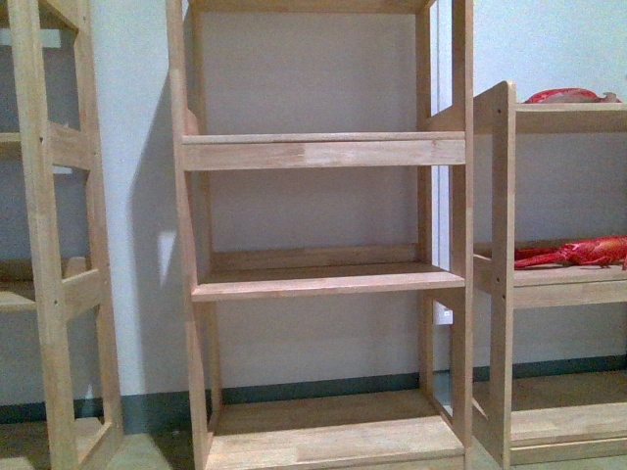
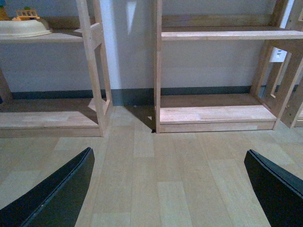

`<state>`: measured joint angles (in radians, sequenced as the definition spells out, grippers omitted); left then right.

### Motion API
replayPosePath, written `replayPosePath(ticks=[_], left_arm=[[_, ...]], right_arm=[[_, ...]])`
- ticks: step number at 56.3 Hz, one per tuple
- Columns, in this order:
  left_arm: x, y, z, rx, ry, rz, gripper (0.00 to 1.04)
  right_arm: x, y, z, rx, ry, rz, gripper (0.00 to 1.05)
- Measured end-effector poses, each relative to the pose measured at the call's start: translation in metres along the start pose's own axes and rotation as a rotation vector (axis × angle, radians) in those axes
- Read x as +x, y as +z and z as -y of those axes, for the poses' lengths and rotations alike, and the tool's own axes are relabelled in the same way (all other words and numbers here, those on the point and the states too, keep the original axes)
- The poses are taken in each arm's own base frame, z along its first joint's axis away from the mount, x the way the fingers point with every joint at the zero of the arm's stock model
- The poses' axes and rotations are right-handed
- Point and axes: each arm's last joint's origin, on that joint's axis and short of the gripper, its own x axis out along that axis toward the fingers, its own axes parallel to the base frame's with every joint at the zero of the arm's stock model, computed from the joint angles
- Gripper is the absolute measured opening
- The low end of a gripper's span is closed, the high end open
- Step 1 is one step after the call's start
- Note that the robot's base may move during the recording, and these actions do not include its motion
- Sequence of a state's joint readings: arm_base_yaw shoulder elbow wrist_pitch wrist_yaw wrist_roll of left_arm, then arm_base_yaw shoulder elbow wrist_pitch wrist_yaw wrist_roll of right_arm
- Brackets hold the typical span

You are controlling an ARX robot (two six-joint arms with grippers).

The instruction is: Put away toys

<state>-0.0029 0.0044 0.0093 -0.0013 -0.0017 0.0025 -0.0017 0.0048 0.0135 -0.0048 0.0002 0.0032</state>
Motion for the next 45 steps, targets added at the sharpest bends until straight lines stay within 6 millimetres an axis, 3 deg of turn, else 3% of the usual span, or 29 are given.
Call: replayPosePath(ticks=[45], left_arm=[[0.0, 0.0, 0.0, 0.0, 0.0, 0.0, 0.99]], right_arm=[[0.0, 0.0, 0.0, 0.0, 0.001, 0.0, 0.06]])
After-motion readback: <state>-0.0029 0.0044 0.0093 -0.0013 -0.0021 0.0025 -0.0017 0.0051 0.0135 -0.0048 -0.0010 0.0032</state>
